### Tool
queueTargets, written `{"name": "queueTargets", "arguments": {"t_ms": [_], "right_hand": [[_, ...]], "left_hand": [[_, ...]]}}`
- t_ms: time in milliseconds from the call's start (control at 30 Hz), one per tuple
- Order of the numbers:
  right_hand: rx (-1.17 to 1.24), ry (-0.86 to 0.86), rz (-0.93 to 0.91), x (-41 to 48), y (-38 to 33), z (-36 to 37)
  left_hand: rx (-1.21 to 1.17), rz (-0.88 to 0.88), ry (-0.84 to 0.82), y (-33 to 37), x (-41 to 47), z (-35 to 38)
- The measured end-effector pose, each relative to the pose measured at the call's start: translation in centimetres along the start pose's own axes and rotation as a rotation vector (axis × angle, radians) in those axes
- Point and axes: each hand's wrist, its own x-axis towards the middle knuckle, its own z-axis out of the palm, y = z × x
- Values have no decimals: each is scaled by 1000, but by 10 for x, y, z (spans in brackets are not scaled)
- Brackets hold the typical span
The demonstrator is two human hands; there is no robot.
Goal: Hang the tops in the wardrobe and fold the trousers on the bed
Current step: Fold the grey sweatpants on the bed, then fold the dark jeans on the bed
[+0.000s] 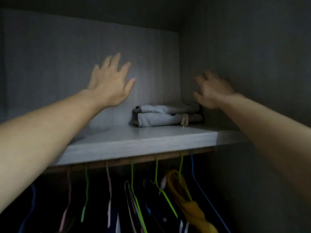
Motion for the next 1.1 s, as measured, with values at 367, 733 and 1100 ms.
{"name": "queueTargets", "arguments": {"t_ms": [367,733,1100], "right_hand": [[-258,300,-14,-128,-13,-60],[-559,231,106,-312,64,-155],[-745,-188,451,-686,259,-273]], "left_hand": [[-292,88,214,46,-74,-51],[-790,83,355,204,-148,-108],[-1267,338,-20,553,-337,-281]]}}
